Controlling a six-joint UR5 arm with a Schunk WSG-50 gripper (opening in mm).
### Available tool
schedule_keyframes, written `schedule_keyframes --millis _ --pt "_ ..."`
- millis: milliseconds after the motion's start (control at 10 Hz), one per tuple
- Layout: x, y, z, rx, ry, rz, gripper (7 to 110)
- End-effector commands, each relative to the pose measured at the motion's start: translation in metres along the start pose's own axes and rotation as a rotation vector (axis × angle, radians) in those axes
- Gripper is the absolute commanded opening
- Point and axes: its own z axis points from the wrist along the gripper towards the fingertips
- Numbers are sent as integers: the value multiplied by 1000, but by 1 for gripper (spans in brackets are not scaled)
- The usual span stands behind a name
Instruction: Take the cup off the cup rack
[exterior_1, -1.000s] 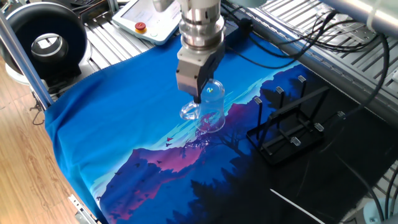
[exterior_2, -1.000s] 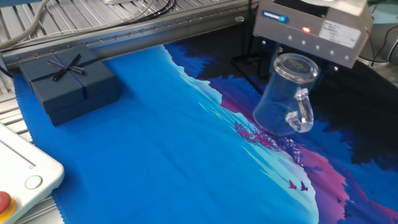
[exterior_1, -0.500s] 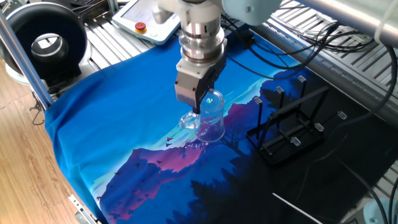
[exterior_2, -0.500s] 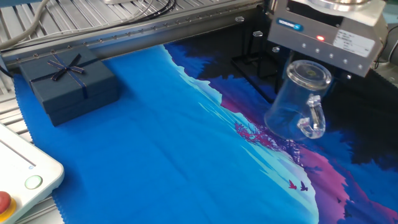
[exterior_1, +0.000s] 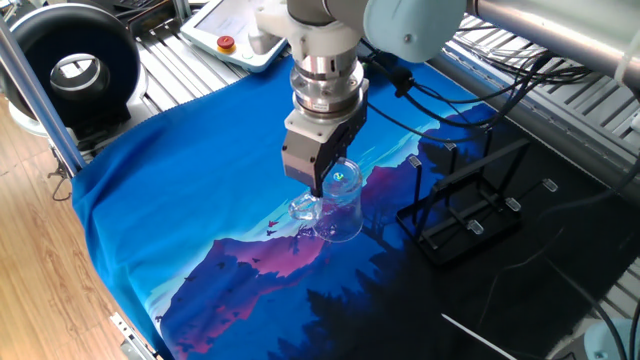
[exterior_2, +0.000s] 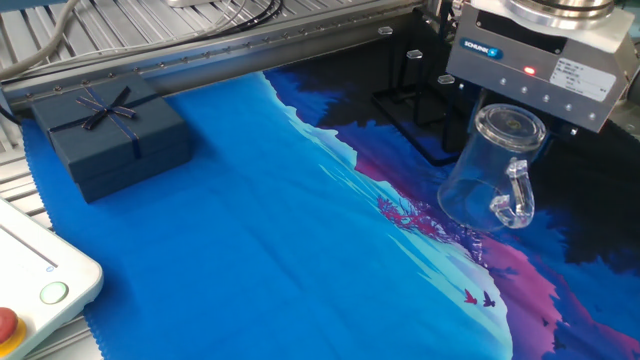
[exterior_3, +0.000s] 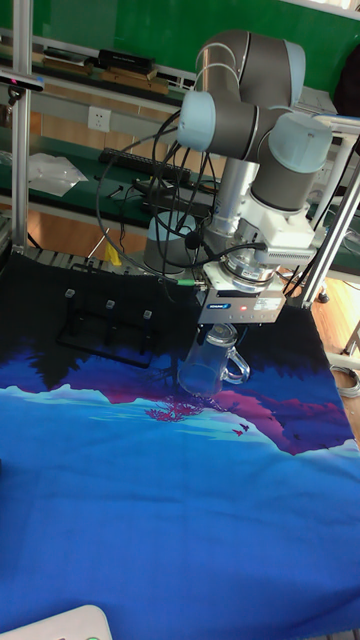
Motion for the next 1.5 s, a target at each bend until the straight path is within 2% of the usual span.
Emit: schedule_keyframes --millis 0,200,800,1400 --pt "1 3 0 -9 -2 4 66" --pt "1 4 0 -11 -1 3 66" --pt "7 11 0 -39 22 -92 66" --pt "9 6 0 -22 27 -114 66"
